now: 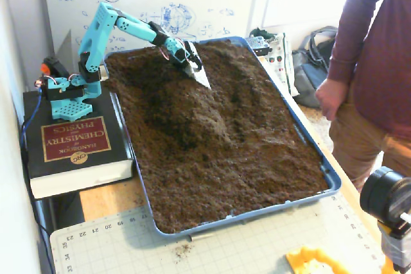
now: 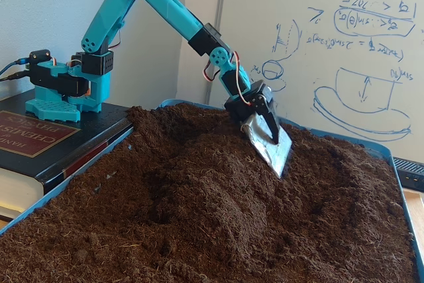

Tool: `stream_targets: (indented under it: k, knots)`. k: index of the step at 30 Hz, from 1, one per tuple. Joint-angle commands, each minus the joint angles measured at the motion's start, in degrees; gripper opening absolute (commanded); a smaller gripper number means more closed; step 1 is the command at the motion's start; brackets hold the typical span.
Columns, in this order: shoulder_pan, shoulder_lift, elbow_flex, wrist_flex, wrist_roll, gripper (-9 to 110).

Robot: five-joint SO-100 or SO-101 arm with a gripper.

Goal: Build a berm.

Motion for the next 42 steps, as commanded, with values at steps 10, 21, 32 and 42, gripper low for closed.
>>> stream_targets:
  k: [10, 21, 32, 42]
  knots:
    - [-8.1, -13.2, -46.8, 0.1, -6.2, 0]
    - [-7.5, -36.0, -65.7, 0.1, -19.0, 0]
    - [-0.1, -39.7, -65.7, 0.1, -35.8, 0]
    - [0.4, -41.3, -62.2, 0.1, -17.1, 0]
